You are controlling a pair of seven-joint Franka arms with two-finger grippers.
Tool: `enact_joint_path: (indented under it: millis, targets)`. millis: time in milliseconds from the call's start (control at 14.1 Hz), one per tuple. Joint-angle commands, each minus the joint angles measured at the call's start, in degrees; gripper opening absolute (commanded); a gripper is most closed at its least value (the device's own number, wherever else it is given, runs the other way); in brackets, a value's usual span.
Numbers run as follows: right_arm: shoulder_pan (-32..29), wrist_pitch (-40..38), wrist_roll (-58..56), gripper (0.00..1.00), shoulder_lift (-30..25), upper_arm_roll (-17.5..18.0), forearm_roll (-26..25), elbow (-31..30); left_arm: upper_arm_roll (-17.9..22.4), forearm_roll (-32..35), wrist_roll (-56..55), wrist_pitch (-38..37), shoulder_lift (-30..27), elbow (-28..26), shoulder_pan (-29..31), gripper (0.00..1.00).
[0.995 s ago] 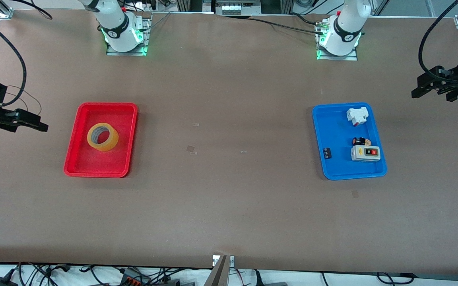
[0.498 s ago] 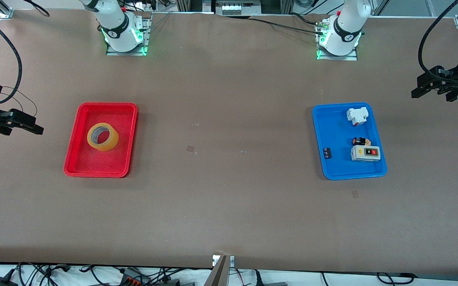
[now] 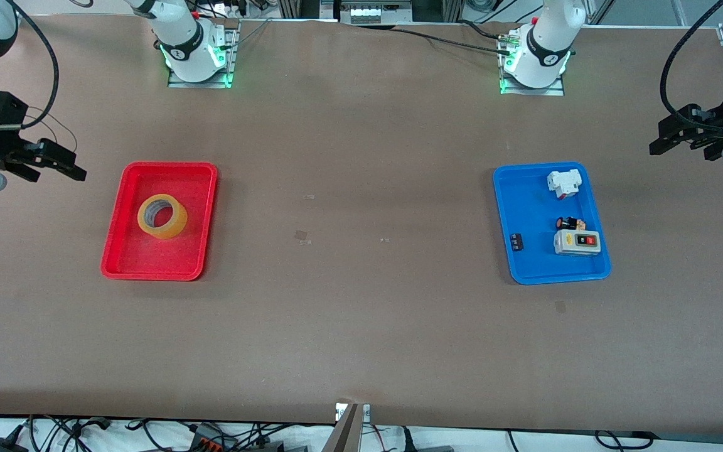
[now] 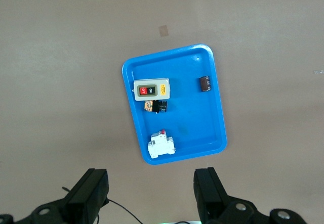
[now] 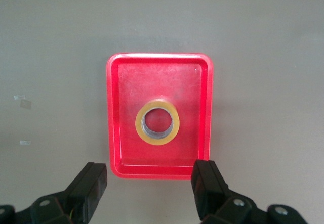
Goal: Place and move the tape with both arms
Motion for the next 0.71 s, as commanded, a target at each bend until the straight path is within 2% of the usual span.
enact_joint_path:
  millis: [0, 640]
  targets:
    - [-1.2, -0.2, -0.6, 1.0, -0.4, 1.2, -0.3, 0.0, -0.7, 0.0, 0.3, 0.0, -0.6, -0.4, 0.6, 1.0]
    - [-1.1, 0.6, -0.4, 1.0, -0.8, 1.1, -0.3, 0.9, -0.7, 0.0, -0.5, 0.0, -0.6, -0.4, 0.6, 1.0]
